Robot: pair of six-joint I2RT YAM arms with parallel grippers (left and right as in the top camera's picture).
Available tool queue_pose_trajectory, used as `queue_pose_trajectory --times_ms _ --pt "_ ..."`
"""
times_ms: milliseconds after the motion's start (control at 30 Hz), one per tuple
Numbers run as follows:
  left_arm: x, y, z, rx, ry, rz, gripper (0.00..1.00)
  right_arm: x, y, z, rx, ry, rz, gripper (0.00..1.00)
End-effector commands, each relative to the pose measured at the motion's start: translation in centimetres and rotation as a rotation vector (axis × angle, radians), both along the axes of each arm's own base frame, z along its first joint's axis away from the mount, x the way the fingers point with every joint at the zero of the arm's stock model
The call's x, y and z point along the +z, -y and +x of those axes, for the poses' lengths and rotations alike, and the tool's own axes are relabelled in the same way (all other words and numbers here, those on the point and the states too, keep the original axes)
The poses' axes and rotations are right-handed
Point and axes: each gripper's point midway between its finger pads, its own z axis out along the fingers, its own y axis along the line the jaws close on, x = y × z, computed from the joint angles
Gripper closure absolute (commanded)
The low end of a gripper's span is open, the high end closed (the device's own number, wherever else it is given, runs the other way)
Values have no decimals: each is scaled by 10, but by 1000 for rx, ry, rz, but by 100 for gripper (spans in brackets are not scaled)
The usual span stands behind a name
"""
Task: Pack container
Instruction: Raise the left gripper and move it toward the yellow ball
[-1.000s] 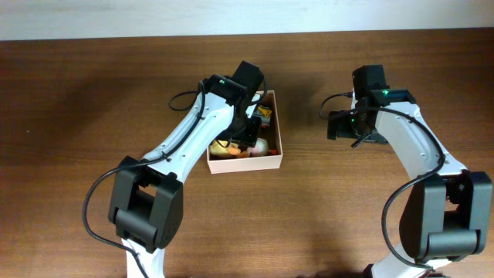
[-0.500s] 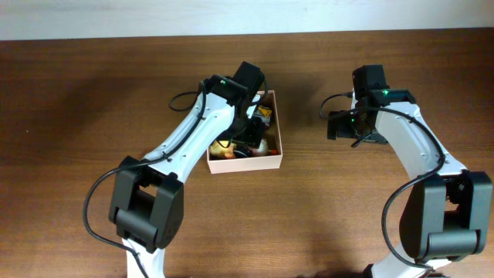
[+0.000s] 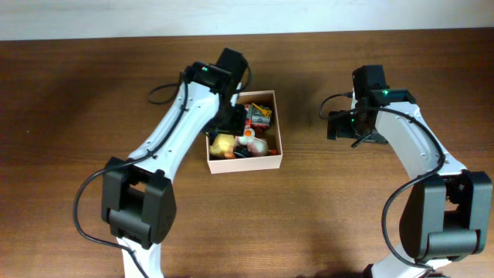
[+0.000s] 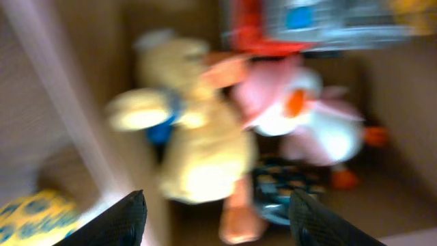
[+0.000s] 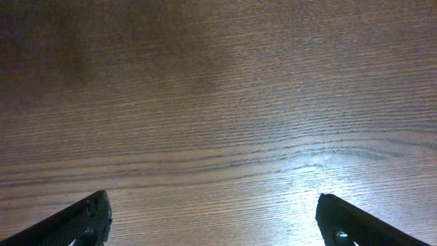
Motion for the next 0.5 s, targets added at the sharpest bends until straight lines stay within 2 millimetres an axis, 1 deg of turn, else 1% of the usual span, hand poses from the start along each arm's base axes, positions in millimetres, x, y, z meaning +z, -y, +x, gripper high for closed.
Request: queue_pose_trajectory --times_ms 0,200,400,467 --pt "9 -40 11 145 25 83 31 10 4 3 -8 29 -15 1" --pt "8 -81 4 234 -42 111 31 10 4 3 -8 28 -15 1" --pt "7 -109 10 306 -49 110 31 10 4 3 -8 28 -15 1" --pt "7 -114 9 319 -54 112 30 10 4 3 -8 28 -15 1"
